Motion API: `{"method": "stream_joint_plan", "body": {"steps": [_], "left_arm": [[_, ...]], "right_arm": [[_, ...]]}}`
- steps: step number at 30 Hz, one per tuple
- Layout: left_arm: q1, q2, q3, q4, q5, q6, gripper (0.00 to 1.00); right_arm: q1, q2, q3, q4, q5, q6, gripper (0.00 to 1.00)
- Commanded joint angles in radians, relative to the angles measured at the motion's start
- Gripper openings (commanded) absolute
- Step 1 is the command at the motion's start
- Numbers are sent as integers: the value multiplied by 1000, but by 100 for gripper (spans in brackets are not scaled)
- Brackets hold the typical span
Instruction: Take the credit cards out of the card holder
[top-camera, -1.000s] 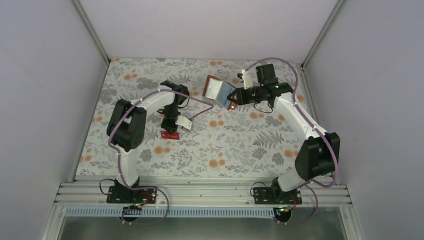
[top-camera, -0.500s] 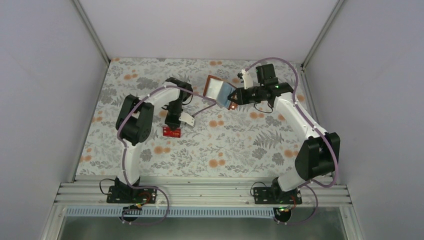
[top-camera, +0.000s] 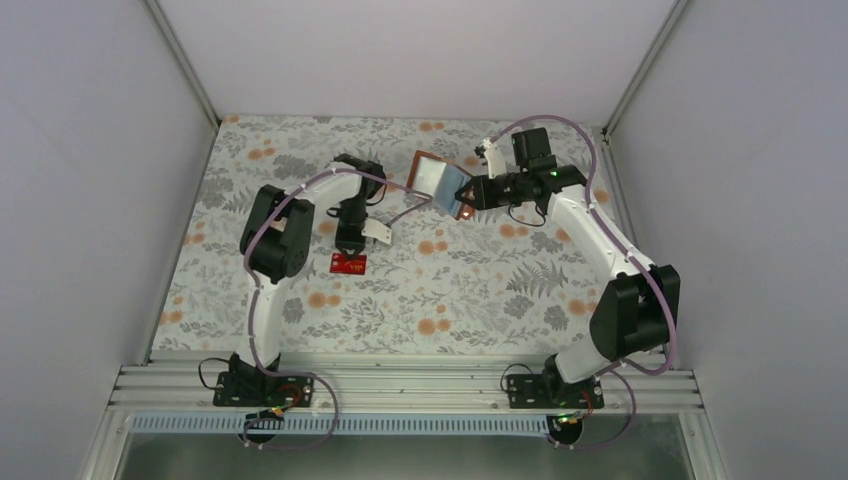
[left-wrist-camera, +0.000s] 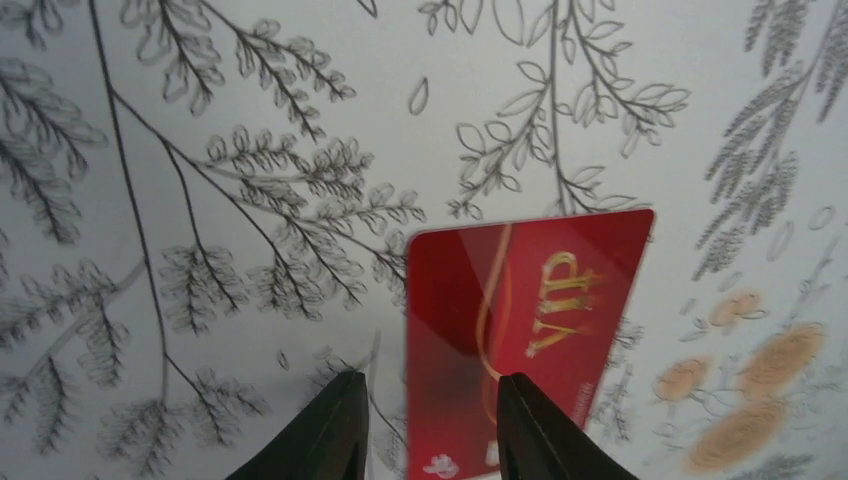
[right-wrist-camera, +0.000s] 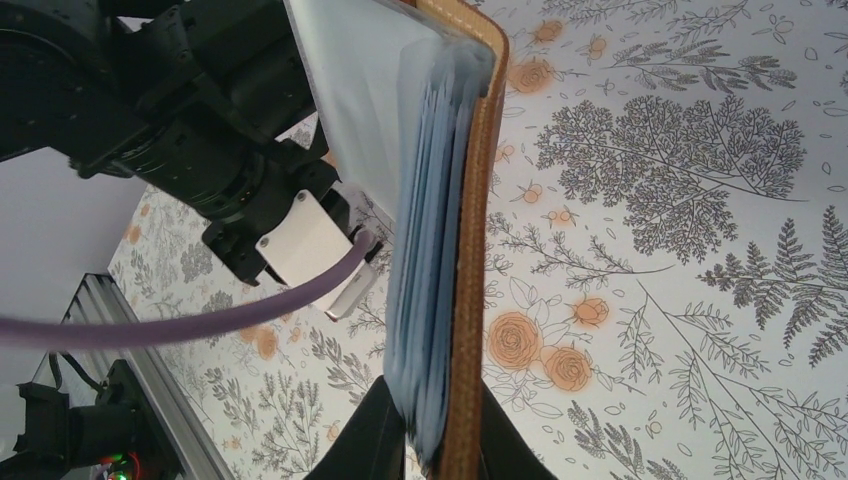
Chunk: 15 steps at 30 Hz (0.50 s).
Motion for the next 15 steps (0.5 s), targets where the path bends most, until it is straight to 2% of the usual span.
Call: {"method": "stream_joint_plan", "body": {"steps": [1,5,9,13,15], "left_arm": [[9,30,51,60,5,-20,41],[21,37,131,57,28,-38,55],[36,10,216,35,65,-63,60],[54,-114,209,35,173,-55,66],[81,-178,221,-9,286,-37,69]], "right_arm": [[10,-11,6,14,-25,-13,4],[10,-17,0,14,-33,-13,4],[10,-23,-9,16,-35,-16,4],[10,-26,-7,17,-31,-16,4],[10,-24,-1,16,-25,-18,4]]}}
